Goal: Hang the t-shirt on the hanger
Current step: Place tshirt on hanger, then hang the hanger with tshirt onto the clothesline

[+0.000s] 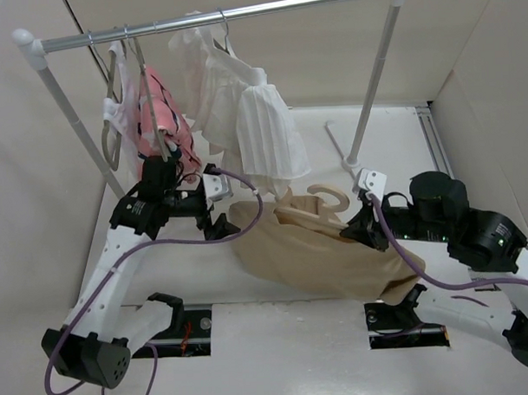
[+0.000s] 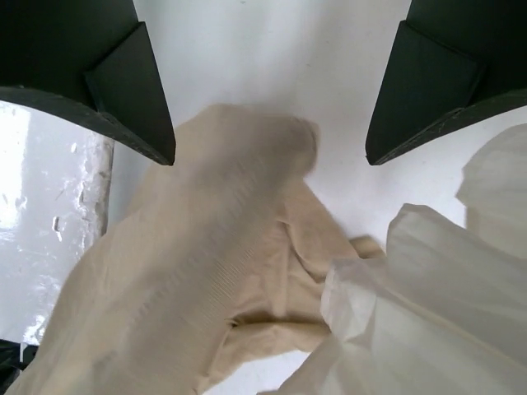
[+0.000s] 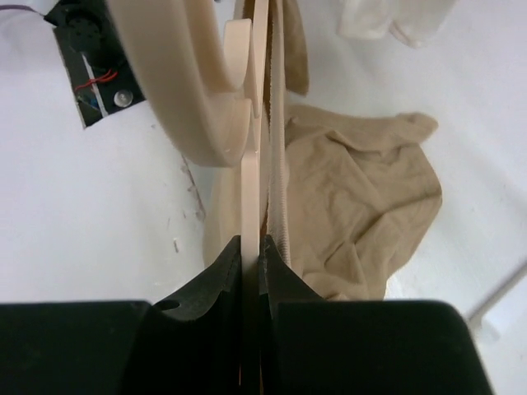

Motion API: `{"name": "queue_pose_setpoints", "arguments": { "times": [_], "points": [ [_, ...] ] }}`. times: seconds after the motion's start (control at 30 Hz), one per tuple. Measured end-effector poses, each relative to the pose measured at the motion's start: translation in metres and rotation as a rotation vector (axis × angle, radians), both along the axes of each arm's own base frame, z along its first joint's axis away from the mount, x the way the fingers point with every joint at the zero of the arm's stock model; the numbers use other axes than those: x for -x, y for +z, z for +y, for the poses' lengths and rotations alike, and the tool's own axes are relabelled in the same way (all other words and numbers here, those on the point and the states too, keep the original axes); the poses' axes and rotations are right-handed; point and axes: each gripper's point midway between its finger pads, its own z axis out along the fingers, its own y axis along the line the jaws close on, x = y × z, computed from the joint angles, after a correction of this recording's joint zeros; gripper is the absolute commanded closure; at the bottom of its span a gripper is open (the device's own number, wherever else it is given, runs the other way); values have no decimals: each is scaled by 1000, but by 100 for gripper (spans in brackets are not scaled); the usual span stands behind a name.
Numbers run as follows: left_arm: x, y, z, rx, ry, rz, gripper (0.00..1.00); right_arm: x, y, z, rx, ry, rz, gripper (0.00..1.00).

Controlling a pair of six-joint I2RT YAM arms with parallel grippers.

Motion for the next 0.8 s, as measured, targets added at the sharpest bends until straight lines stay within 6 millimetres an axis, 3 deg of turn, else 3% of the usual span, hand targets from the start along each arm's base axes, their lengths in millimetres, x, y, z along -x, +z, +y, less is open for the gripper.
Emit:
{"name": "queue_pose_setpoints", "arguments": {
  "times": [0.1,0.23,0.37,0.53,0.67,0.8],
  "points": [
    [6,16,1,28,13,-55,0,0,2,-12,31,-63,51,100],
    [10,31,4,60,44,-121,0,7,-16,-32,90,-148,144,100],
    [12,32,8,74,94,-152,0,20,-36,-53,126,-232,234,100],
    [12,30,11,81,123,-168,0,25,-43,-83,134,-389,255,100],
    [13,24,11,82,129,-149,0,8,-20,-109,166,-565,195,100],
    [11,24,11,84,142,-140,0,-31,19,-118,200,-717,78,100]
  ]
}}
